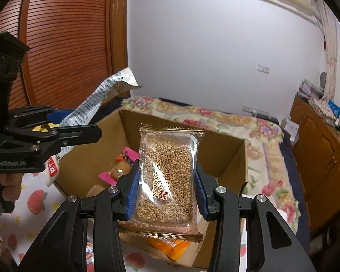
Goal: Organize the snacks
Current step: 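Carry both packets over the box and open both tools to release them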
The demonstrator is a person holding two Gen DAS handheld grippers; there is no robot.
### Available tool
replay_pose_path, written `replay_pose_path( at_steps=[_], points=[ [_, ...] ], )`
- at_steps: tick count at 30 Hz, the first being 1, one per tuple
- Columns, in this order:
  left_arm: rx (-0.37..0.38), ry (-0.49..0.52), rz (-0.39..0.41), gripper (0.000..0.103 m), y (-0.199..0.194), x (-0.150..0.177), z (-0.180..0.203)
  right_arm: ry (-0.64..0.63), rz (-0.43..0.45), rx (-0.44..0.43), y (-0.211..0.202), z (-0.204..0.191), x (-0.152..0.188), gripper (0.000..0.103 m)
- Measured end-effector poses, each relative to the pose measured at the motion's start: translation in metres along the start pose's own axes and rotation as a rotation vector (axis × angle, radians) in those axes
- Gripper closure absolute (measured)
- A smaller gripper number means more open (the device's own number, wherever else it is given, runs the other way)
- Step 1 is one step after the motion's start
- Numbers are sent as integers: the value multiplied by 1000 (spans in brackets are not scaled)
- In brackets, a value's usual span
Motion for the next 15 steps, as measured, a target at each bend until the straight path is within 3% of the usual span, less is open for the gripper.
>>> replay_pose_path(
  at_steps=[10,15],
  points=[
    [-35,0,-57,44,28,9,-3,48,-56,31,23,5,8,60],
    [-112,5,-129,37,39,28,-4,44,-88,40,32,5,14,58]
  ],
)
Point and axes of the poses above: each gripper's, at about its wrist camera, not at the fingertips, and y roughly the way its jaws point, z to its right, x to its underside, the point moved 5 cm from there along y, roughly the way its jaws point, and after that the axes turned 10 degrees about x, right-handed, at the moved point
